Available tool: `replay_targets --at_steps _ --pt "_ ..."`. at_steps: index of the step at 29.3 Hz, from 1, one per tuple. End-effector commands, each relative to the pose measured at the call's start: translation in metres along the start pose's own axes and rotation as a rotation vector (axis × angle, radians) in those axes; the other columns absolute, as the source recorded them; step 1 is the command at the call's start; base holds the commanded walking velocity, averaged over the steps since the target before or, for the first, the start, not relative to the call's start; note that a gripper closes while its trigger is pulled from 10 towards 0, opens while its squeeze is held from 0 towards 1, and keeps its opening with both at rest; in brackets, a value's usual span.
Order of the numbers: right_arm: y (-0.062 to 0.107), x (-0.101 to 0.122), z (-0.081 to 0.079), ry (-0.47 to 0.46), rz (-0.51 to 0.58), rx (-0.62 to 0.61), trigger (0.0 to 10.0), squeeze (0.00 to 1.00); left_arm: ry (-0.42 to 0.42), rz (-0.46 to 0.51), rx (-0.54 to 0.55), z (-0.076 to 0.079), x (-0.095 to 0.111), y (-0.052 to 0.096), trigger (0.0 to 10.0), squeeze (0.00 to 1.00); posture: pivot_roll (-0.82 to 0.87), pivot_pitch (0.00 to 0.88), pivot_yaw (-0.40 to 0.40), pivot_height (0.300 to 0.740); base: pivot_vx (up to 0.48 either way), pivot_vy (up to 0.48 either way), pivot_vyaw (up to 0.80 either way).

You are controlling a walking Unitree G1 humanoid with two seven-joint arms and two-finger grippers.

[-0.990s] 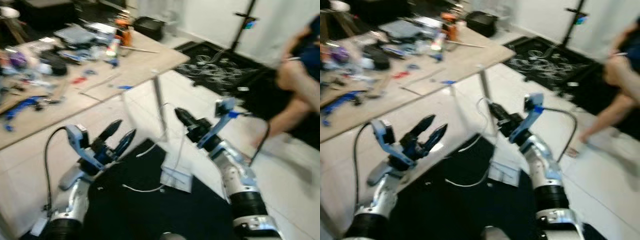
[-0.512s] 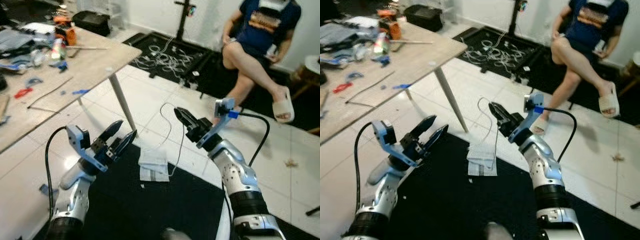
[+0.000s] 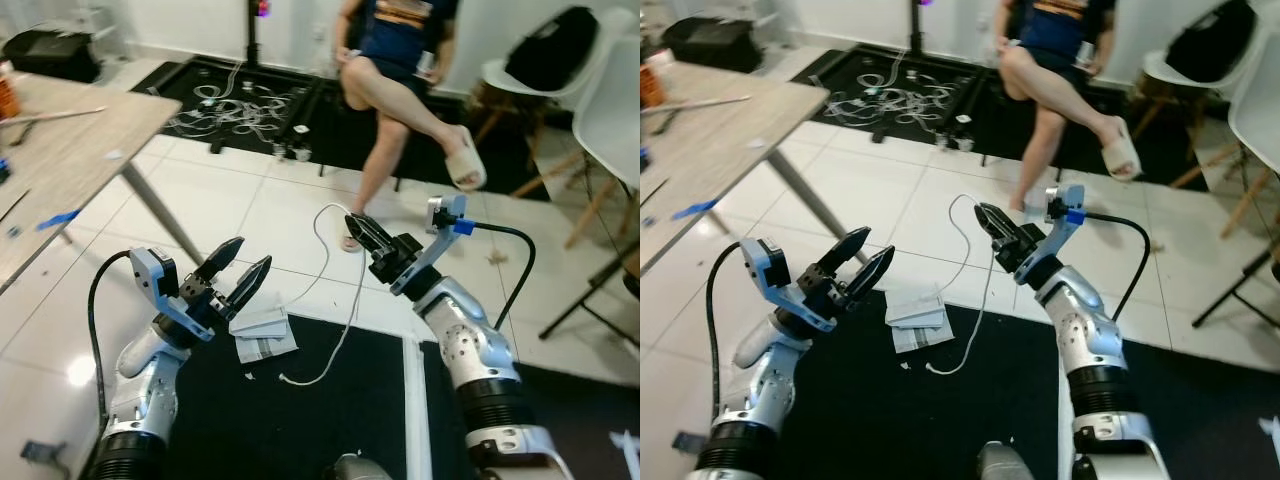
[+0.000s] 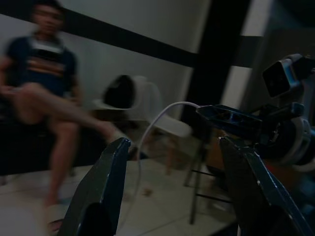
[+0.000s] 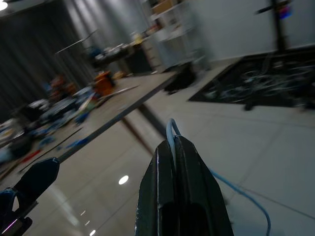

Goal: Picking trash to rubbish bin

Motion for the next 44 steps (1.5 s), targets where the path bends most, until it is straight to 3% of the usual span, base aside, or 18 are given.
replay_targets --at_steps 1,44 --pt "0.0017 -0.0013 0.0015 0.005 -0.011 -0.005 10.0 0.0 0.005 -0.005 -0.005 0.0011 -0.0013 -0.0012 10.0 0.0 0.0 0.0 -0.021 0.74 0.0 0.0 -0.8" --pt "0.0015 -0.0022 0.0022 -0.004 -0.012 -0.004 10.0 0.0 0.001 -0.034 0.013 -0.0021 -0.0051 0.0003 10.0 0.0 0.0 0.0 -0.026 0.74 0.0 0.0 -0.8"
Point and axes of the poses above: a point about 5 cm out from each wrist's last joint towards the gripper, its own y axis pointing back from the gripper into the wrist, its own x axis along the axis of the wrist's last joint, z = x × y, the point moved 3 cm from there along -y, pointing out of the wrist towards the gripper, and after that the axes turned 8 degrees about y, right-handed, at the moved point
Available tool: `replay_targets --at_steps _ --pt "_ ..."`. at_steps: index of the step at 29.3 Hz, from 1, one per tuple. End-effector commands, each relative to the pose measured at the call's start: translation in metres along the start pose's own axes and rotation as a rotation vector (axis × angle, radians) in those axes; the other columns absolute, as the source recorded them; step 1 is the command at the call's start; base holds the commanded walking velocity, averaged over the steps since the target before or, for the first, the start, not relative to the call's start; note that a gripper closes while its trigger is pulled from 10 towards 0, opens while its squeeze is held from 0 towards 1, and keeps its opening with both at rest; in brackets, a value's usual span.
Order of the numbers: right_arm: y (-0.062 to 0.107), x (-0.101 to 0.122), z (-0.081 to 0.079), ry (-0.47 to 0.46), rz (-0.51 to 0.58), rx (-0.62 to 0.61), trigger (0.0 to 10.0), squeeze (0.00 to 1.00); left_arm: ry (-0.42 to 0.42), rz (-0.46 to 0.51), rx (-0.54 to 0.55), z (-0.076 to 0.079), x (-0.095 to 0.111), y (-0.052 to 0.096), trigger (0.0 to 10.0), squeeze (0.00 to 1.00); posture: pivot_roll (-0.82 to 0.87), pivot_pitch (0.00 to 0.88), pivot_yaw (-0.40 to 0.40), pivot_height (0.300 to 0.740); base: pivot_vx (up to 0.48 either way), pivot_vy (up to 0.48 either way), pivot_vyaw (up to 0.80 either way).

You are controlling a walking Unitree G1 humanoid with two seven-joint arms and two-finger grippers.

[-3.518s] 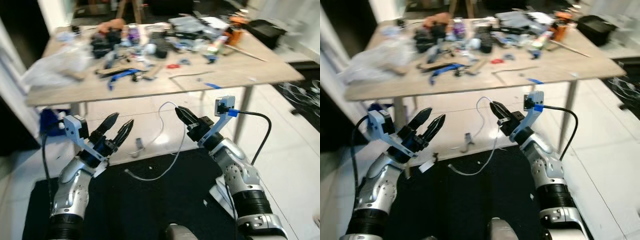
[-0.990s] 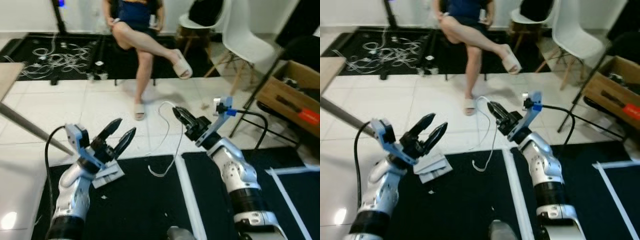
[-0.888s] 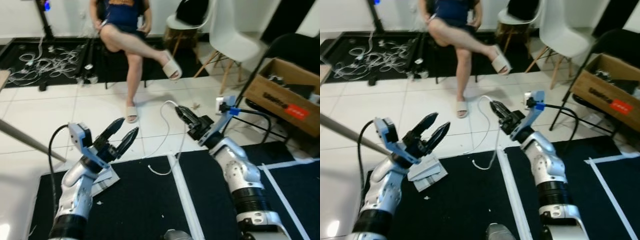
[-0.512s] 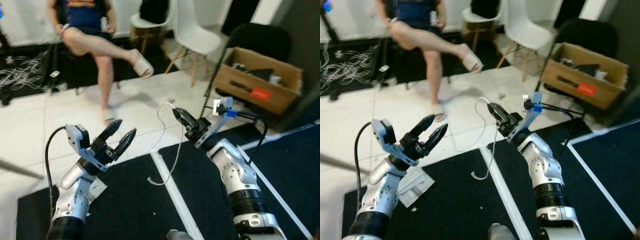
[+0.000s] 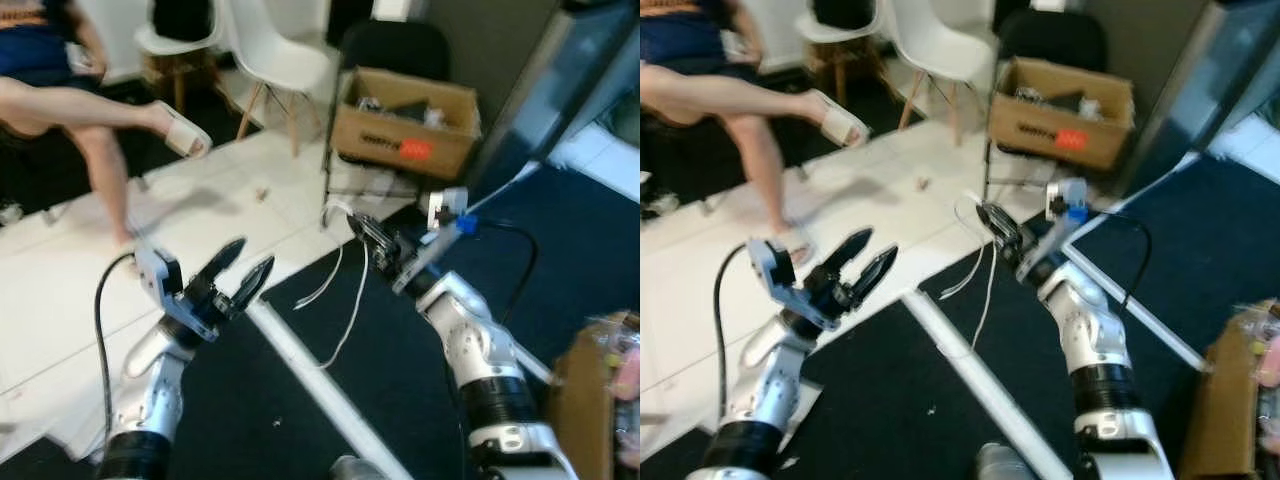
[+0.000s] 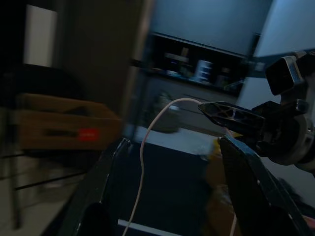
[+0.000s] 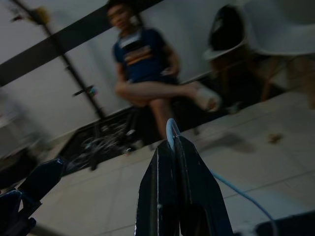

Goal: Picking trash to rubbish bin

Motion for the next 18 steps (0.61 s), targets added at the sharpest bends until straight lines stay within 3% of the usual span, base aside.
replay_targets --at_steps 1,16,18 --pt "0.0017 -0.0007 0.0021 0.001 -0.007 -0.009 10.0 0.0 -0.012 -0.025 0.005 -0.0002 -0.0018 -0.0006 10.0 0.0 0.0 0.0 -0.026 0.74 0.0 0.0 -0.8" --pt "0.0018 0.0003 0.0026 -0.004 -0.002 -0.01 10.0 0.0 -0.005 -0.041 0.067 -0.0083 -0.0073 0.0048 10.0 0.0 0.0 0.0 -0.025 0.74 0.0 0.0 -0.8" --pt "0.0018 0.0007 0.0026 -0.004 0.001 -0.01 10.0 0.0 0.003 -0.045 0.069 -0.0089 -0.0088 0.0053 10.0 0.0 0.0 0.0 -0.025 0.74 0.0 0.0 0.0"
Point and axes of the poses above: a point about 5 cm out from each wrist's last joint towards the gripper, its own y axis pointing back from the gripper into the wrist, its own x axis along the axis of the wrist's last joint, z = x × y, the point moved 3 cm from there along -y, pointing out of the wrist towards the gripper, and after that the axes turned 8 degrees about y, right-handed, at the moved point
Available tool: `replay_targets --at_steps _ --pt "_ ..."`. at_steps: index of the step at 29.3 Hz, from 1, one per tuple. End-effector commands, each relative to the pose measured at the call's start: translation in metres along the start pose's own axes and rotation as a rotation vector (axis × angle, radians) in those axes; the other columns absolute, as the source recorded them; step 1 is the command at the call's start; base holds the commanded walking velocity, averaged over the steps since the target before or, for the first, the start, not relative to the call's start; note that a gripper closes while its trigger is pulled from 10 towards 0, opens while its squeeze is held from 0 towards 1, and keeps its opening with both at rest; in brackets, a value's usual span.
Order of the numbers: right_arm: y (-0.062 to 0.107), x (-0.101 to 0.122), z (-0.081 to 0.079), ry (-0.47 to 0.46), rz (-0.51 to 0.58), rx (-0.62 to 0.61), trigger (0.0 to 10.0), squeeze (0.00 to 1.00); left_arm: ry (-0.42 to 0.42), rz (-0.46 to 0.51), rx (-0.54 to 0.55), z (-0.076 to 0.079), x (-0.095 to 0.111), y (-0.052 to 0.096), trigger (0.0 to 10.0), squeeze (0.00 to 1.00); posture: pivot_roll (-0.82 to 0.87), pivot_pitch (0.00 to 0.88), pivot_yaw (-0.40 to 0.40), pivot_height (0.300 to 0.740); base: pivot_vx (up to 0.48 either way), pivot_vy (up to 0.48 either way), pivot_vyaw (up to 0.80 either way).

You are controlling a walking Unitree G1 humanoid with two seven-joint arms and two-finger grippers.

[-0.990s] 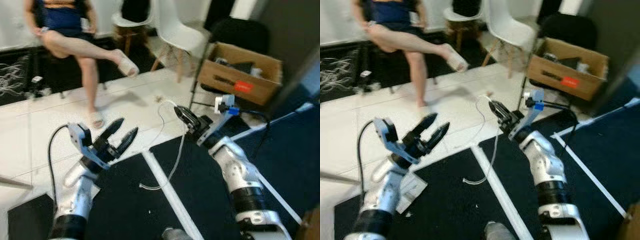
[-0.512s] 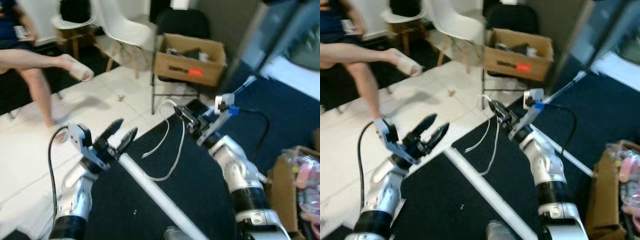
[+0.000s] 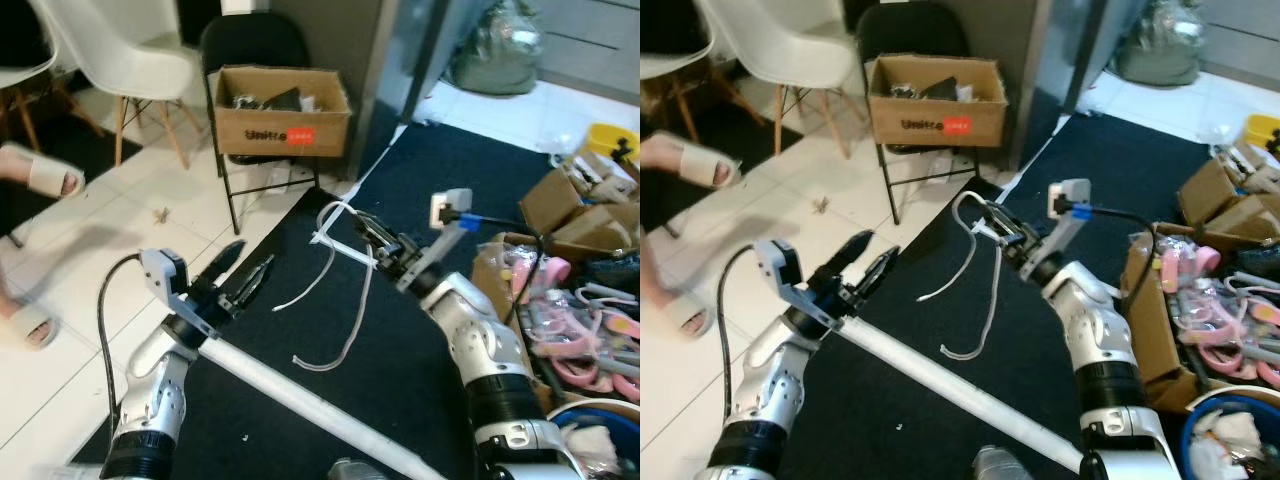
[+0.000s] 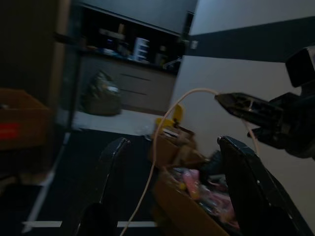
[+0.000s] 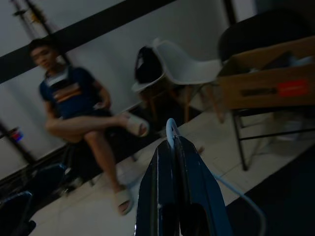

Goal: Picking trash to rubbish bin

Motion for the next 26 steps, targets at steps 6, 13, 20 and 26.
replay_targets --at_steps 6,13,20,26 --pt "-0.0009 -0.0017 -0.0025 -0.004 -0.002 0.006 10.0 0.0 0.037 -0.005 0.004 -0.0013 -0.005 0.0034 10.0 0.0 0.0 0.0 -0.025 0.74 0.298 0.0 0.0" --pt "-0.0008 -0.0014 -0.0025 -0.002 -0.003 0.006 10.0 0.0 0.038 -0.003 -0.002 -0.0016 -0.0046 0.003 10.0 0.0 0.0 0.0 -0.025 0.74 0.48 0.0 0.0" --pt "-0.0007 -0.0012 -0.0025 -0.001 -0.001 0.005 10.0 0.0 0.037 -0.003 -0.005 -0.0017 -0.0044 0.0028 10.0 0.0 0.0 0.0 -0.025 0.74 0.48 0.0 0.0" --pt "-0.0008 -0.0015 -0.0025 0.0 -0.003 0.004 10.0 0.0 0.036 -0.002 -0.007 -0.0013 -0.0039 0.0025 10.0 0.0 0.0 0.0 -0.025 0.74 0.48 0.0 0.0"
Point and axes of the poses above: a point about 5 cm out from each wrist's last joint towards the gripper, its own y axis pointing back from the gripper into the wrist, its own x axis along the axis of the wrist's last joint, z = x × y, the point moved 3 cm from there along -y, pointing out of the wrist towards the gripper, and after that the axes turned 8 degrees about y, right-handed, at the moved point
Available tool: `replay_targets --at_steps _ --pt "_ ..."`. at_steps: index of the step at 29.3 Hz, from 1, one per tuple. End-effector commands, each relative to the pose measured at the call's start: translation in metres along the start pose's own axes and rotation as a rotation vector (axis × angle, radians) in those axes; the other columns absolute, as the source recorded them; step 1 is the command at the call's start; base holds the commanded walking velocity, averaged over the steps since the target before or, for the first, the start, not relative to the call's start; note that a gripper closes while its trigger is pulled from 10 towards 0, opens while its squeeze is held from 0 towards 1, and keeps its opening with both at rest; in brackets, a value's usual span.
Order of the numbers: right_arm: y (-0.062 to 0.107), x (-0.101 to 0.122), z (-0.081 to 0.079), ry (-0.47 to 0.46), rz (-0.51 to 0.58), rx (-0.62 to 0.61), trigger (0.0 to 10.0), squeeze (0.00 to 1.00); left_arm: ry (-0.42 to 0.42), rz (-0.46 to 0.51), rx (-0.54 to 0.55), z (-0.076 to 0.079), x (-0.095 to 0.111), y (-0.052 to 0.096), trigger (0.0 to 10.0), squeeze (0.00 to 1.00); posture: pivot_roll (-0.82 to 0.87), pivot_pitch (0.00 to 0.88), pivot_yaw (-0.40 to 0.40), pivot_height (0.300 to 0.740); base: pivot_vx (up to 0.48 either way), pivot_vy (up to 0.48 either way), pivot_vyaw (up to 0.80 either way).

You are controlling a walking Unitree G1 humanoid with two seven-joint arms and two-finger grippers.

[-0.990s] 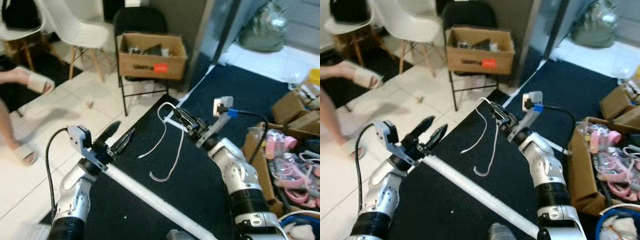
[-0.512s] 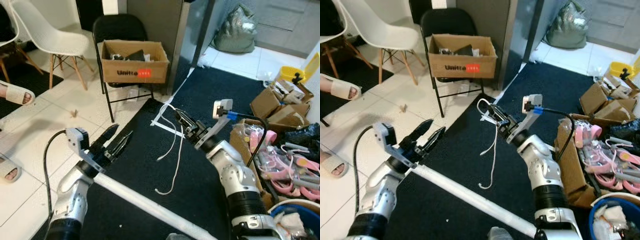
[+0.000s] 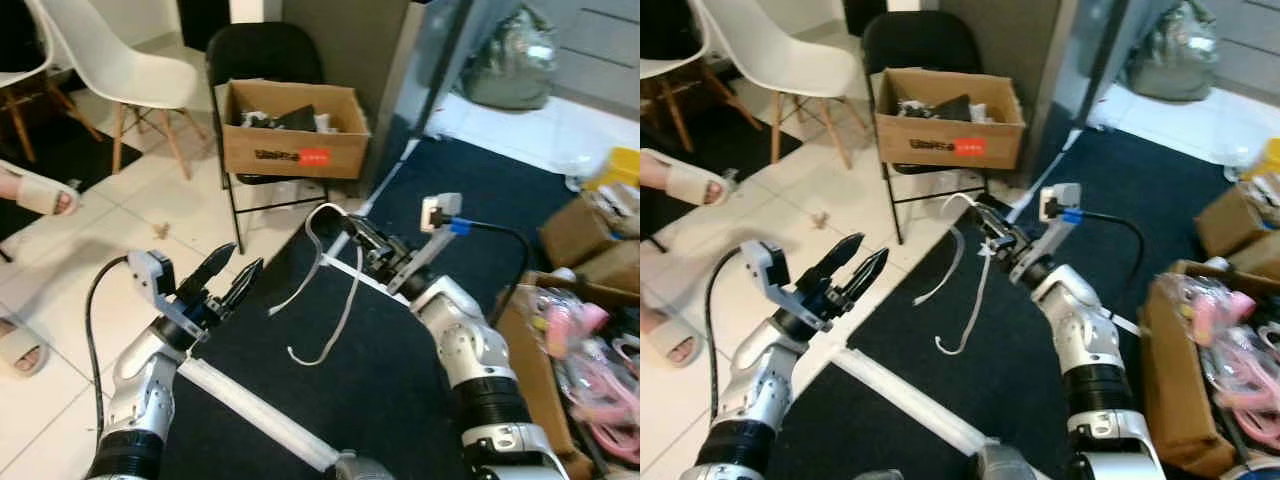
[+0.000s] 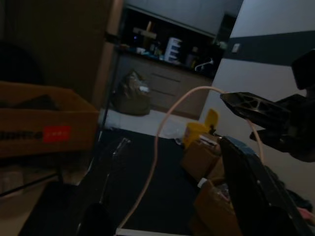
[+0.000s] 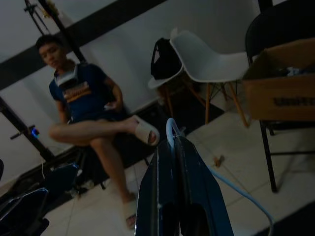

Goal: Picking trash to rubbish bin

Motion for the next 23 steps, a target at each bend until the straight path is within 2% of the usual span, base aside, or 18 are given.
replay_targets --at_steps 1,8,23 --pt "0.0023 0.0031 0.0041 0.017 0.002 -0.016 10.0 0.0 0.0 -0.009 -0.021 0.0026 -0.0007 -0.0033 10.0 0.0 0.0 0.0 -0.025 0.74 0.48 0.0 0.0" --pt "0.0021 0.0025 0.004 0.016 -0.002 -0.017 10.0 0.0 -0.001 -0.006 -0.023 0.0033 0.0 -0.0039 10.0 0.0 0.0 0.0 -0.025 0.74 0.48 0.0 -0.75" --pt "0.0023 0.0032 0.0043 0.019 0.002 -0.017 10.0 0.0 -0.003 -0.006 -0.026 0.0044 0.0009 -0.0049 10.0 0.0 0.0 0.0 -0.025 0.74 0.48 0.0 0.0"
Point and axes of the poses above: a point about 5 cm out from each wrist's last joint towards the gripper, its own y axis pointing back from the gripper into the wrist, its own x axis along the axis of the wrist's last joint, z = x × y, the point moved 3 cm from there along -y, pointing out of the wrist towards the gripper, and after that the axes turned 8 degrees about y, right-handed, at the moved point
